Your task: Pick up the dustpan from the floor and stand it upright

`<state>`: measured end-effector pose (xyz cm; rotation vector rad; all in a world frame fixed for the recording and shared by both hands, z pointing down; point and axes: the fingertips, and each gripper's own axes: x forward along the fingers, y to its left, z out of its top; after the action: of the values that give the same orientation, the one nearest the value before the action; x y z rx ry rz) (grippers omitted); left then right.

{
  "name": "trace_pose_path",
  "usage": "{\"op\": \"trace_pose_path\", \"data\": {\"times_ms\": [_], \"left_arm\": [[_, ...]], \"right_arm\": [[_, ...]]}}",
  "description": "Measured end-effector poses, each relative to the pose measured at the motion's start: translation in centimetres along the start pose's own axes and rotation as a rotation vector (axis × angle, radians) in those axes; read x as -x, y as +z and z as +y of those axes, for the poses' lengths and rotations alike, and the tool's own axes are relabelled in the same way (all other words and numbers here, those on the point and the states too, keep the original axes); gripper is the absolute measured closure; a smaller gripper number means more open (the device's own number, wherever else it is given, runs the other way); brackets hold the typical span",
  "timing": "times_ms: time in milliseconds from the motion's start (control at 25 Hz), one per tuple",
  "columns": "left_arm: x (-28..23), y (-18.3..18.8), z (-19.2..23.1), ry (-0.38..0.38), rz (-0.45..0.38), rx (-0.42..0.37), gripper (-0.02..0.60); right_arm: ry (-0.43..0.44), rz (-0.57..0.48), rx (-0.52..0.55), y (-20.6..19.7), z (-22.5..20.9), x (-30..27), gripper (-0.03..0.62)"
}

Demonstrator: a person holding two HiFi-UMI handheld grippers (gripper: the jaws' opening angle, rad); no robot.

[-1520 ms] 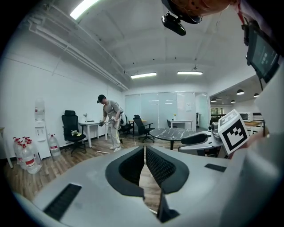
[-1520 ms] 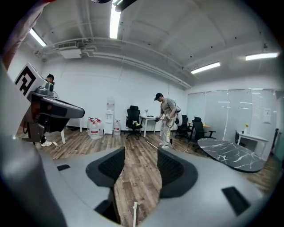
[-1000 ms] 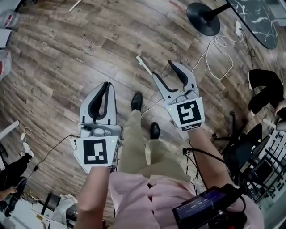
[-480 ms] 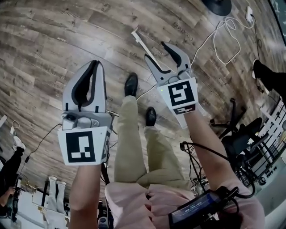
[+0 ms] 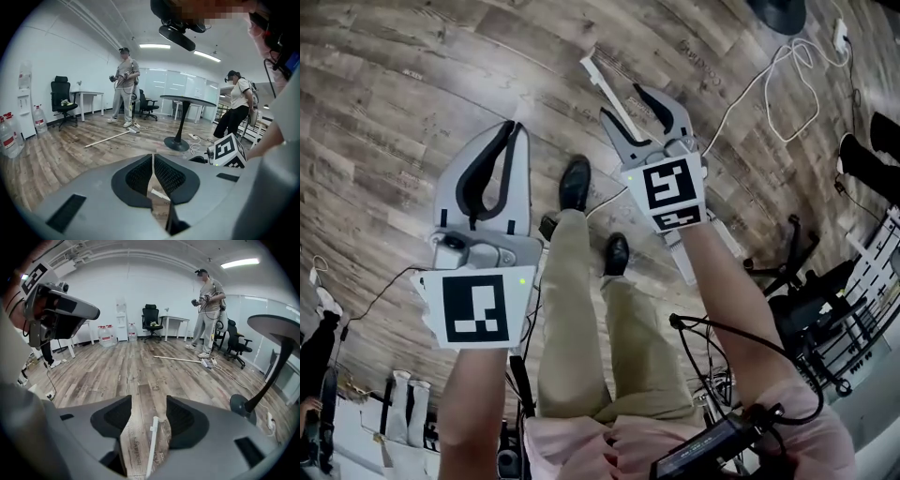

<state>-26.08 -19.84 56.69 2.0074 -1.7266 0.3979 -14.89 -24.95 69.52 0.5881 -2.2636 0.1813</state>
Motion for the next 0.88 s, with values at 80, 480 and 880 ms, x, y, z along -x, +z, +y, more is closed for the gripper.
{"op": "trace_pose_path", "data": {"times_ms": [80, 480, 880], "left_arm": [[-0.6, -1.4, 0.3, 0.002, 0.003, 0.002, 0.558], [-3.4, -7.0, 1.7, 0.02, 0.003, 0.031, 0.558], [-6.7, -12.5, 2.5, 0.025, 0.006, 0.033, 0.558]], "right_arm": [[-0.002, 0.012, -0.001, -1.3, 0.1, -1.3, 0.361], [0.001, 0.067, 0.001, -7.6, -0.1, -7.7, 0.361], [-0.008, 0.123, 0.003, -14.1, -0.4, -14.0, 0.361]]}}
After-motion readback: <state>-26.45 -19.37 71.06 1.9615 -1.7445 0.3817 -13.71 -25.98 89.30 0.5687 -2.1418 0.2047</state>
